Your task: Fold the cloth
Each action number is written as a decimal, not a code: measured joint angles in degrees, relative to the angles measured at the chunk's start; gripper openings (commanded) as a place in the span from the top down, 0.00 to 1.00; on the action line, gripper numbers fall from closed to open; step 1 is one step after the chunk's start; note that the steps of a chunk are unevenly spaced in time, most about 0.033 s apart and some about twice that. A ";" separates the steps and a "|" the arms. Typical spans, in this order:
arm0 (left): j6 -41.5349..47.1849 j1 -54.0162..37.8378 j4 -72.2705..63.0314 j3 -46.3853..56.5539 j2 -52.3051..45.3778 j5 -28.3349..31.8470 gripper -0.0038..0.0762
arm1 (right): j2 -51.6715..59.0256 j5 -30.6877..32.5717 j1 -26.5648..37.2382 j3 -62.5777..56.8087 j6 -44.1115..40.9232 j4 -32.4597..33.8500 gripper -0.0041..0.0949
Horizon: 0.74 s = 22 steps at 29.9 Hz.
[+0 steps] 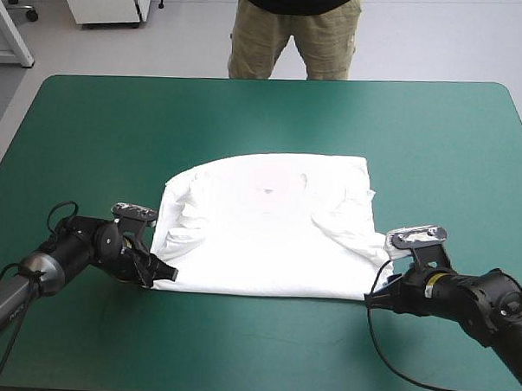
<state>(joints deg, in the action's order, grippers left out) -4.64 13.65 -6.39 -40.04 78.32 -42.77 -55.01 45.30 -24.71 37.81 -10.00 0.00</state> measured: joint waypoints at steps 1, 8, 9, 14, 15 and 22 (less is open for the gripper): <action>-0.19 -0.06 -0.48 0.00 0.06 0.18 0.96 | 0.00 0.46 0.20 -0.26 -0.28 0.62 0.59; -0.99 -0.02 -1.70 0.00 0.11 0.17 0.96 | 0.02 0.30 4.70 -4.62 0.50 -1.60 0.41; -1.06 -0.02 -1.70 0.00 0.11 0.17 0.96 | 0.02 -0.28 5.79 -5.24 1.62 -3.16 0.39; -1.43 -0.02 -1.76 0.00 0.11 0.17 0.96 | -2.13 -5.20 10.01 -6.06 6.40 -9.45 0.40; -1.48 -0.02 -1.76 0.00 0.11 0.17 0.96 | -3.12 -6.46 10.33 -6.06 7.02 -10.15 0.41; -1.73 -0.02 -1.86 0.00 0.11 0.29 0.96 | -13.03 -9.64 10.67 -5.78 13.47 -15.63 0.60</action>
<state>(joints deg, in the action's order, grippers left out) -6.36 13.63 -8.26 -40.04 78.43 -42.49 -68.03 35.66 -14.04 32.03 3.48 -15.63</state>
